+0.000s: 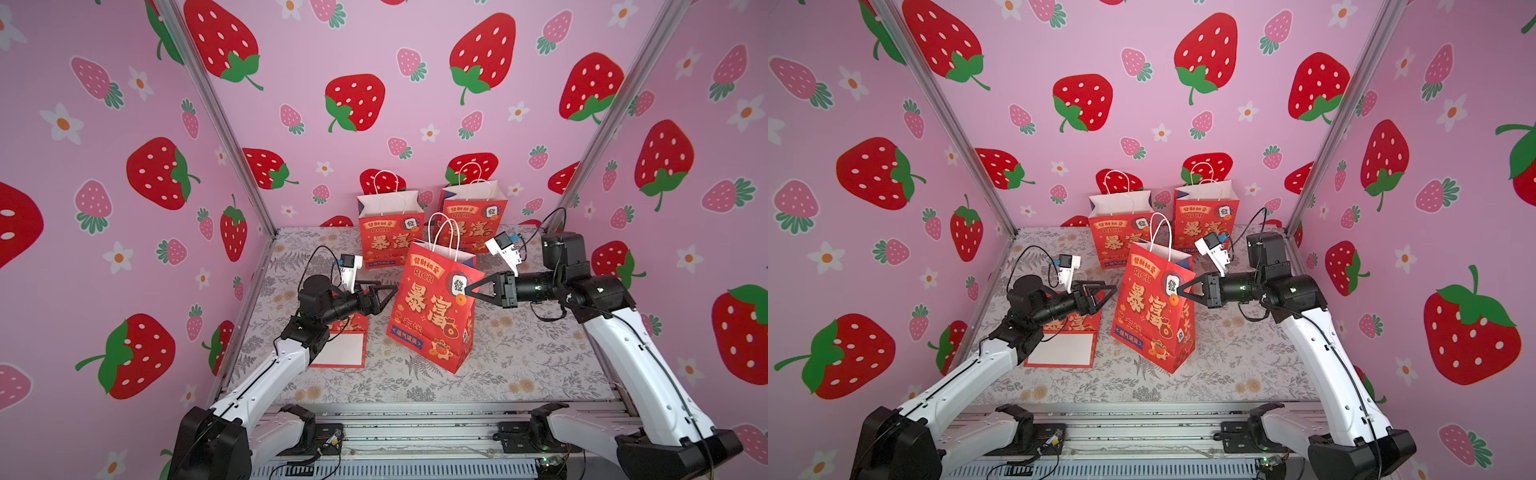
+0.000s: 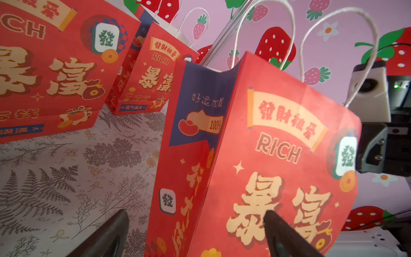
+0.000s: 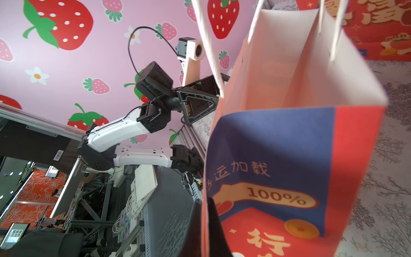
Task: Put away the paper bag
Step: Press the paper bag.
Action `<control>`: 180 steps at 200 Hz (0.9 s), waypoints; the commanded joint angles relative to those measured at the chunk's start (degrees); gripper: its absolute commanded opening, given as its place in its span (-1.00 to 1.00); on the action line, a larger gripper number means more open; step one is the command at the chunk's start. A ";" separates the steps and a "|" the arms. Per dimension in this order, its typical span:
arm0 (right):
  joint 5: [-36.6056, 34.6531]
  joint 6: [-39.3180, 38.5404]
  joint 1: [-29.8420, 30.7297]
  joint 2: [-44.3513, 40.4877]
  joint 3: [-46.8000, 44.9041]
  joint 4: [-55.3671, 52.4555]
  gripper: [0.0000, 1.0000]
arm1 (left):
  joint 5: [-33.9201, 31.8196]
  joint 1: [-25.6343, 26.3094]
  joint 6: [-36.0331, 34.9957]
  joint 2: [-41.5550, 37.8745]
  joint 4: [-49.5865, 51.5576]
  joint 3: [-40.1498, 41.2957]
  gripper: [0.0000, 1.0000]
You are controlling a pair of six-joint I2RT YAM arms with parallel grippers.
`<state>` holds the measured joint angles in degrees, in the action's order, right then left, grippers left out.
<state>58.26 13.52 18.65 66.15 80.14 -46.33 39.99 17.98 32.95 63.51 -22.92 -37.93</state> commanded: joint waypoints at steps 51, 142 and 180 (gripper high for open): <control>10.05 2.23 0.33 -2.35 2.22 4.58 -1.00 | 9.80 0.89 7.42 -0.72 -10.62 -0.95 0.91; 11.12 0.32 0.33 -0.61 4.96 2.01 -1.00 | 11.87 3.20 11.61 1.14 -17.51 -1.60 -0.08; 8.84 0.02 0.33 -1.17 5.86 1.70 -1.00 | 11.26 3.20 11.78 0.07 -17.27 -1.34 -0.47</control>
<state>68.20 15.05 18.72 65.60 84.23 -43.81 50.50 20.95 44.62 64.95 -37.78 -38.00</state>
